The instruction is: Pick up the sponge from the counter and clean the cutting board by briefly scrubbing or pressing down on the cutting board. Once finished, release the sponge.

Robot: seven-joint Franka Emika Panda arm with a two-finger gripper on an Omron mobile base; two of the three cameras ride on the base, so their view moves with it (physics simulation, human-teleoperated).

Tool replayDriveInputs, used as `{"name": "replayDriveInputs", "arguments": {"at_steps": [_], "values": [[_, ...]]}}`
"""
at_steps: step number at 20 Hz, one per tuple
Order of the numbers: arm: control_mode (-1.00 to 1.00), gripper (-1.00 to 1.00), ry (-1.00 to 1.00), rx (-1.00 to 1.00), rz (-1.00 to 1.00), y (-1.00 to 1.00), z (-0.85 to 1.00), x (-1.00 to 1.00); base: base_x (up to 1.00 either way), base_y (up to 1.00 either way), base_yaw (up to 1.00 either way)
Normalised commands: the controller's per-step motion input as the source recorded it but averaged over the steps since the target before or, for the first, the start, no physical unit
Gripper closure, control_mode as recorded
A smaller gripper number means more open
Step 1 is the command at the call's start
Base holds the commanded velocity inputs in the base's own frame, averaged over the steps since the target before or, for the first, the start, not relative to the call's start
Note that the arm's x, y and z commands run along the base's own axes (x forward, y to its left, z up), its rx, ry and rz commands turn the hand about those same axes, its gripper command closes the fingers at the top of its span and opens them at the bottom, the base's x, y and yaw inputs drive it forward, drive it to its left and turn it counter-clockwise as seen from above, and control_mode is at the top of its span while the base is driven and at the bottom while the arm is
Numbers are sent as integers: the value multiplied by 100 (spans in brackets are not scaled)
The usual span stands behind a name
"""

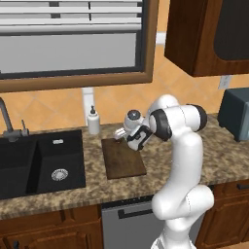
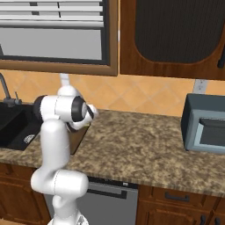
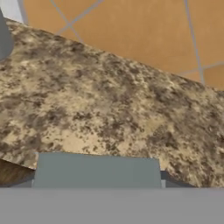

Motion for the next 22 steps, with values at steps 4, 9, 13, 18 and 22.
{"name": "replayDriveInputs", "arguments": {"at_steps": [4,9,13,18,22], "values": [[-100,100,0,14,0,-99,11,-51,0,0,0],[-100,100,15,24,0,-86,66,-29,0,0,0],[-100,100,18,7,0,-91,67,-48,0,0,0],[-100,100,11,-13,-1,-91,62,-8,0,0,0],[-100,100,4,-20,1,-54,51,38,0,0,0]]}}
